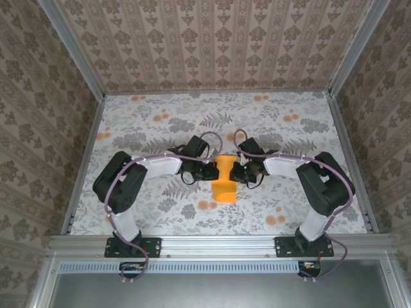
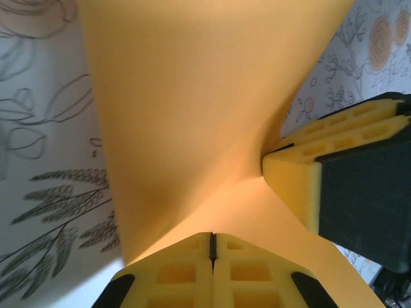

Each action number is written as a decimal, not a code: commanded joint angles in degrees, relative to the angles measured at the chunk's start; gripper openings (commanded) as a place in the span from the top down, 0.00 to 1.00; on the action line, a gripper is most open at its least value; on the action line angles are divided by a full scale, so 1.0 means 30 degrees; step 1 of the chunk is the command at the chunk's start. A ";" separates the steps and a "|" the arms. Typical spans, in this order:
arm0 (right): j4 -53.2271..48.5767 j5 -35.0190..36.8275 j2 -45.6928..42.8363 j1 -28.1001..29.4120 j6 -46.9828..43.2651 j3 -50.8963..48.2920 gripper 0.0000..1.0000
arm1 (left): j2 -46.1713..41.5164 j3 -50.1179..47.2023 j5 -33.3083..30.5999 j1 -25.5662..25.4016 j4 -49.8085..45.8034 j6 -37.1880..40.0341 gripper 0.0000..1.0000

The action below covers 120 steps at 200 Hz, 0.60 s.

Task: Fold a paper plane with a square sheet of paper (fold left side to right side)
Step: Hold the square sheet of paper at the center of the table.

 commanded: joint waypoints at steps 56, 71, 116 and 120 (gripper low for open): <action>-0.2449 0.0958 0.0598 0.0061 -0.0330 -0.0184 0.87 | 0.1217 0.0427 -0.0355 -0.0295 -0.0781 0.0126 0.95; -0.2365 0.0874 0.0518 0.0063 -0.0334 -0.0234 0.87 | 0.1329 0.0358 -0.0597 -0.0311 -0.1037 0.0169 0.95; 0.0189 -0.0430 -0.0721 -0.0107 0.0122 -0.0877 0.87 | 0.1483 0.0065 -0.1075 -0.0472 -0.1577 0.0184 0.95; 0.0398 -0.0483 -0.0961 -0.0182 0.0174 -0.0927 0.87 | 0.1483 0.0077 -0.1137 -0.0474 -0.1643 0.0184 0.95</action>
